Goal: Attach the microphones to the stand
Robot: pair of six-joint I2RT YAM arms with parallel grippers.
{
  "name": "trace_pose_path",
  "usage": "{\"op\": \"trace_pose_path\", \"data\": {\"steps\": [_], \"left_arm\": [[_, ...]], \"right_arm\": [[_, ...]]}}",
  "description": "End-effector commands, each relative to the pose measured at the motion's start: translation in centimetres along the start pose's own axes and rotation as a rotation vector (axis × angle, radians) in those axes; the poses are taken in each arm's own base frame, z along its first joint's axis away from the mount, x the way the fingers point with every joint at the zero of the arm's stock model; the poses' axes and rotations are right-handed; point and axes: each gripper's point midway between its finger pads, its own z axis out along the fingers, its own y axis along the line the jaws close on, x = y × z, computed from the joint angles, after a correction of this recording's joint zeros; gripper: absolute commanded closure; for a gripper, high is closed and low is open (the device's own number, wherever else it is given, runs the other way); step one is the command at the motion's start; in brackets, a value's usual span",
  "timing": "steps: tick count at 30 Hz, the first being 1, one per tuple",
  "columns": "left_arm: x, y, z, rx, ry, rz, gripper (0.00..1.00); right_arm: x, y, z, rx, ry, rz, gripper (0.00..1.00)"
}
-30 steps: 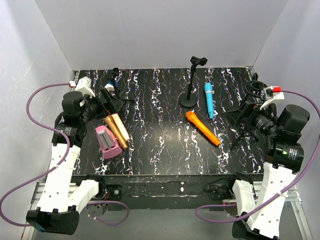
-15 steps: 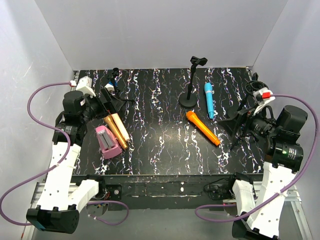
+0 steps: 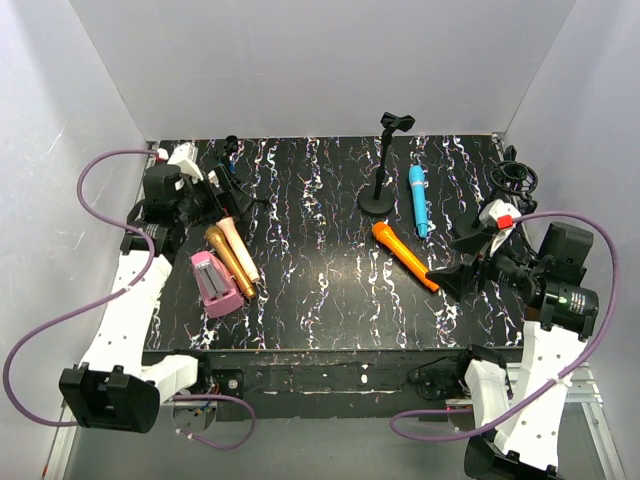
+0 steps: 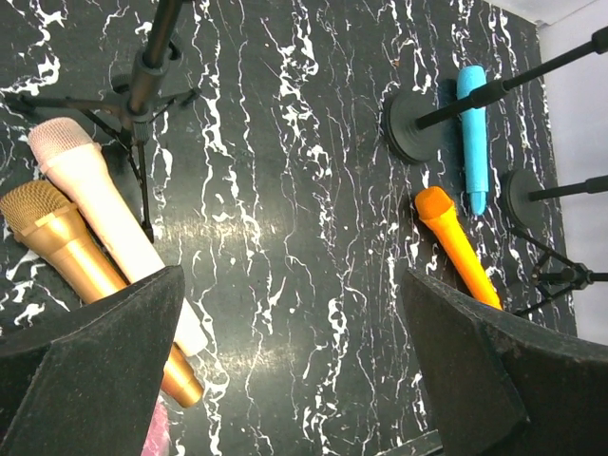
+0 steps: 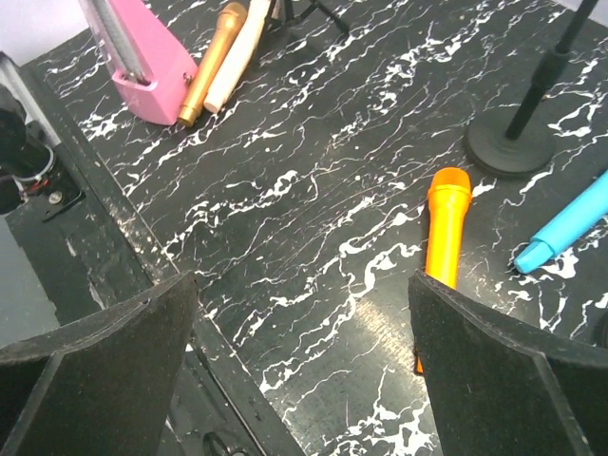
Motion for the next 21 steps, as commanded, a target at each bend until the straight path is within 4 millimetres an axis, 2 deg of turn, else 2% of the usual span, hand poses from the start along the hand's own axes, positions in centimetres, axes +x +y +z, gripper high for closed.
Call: {"op": "trace_pose_path", "data": {"steps": [1,8,15,21], "left_arm": [[-3.2,-0.4,0.7,-0.011,-0.065,0.074,0.02],[-5.0,1.9,4.7,-0.103,-0.055,0.140,0.02],[-7.8,1.8,7.5,-0.043,-0.188,0.296,0.02],[-7.7,2.2,8.9,0.012,-0.264,0.432,0.09]], "right_arm": [[0.8,0.9,0.4,-0.073,-0.026,-0.045,0.02],[1.1,1.4,0.8,-0.126,-0.052,-0.032,0.02],[0.9,1.4,1.0,-0.158,-0.070,-0.018,0.02],[0.8,1.2,1.2,-0.165,-0.076,-0.020,0.02]]}}
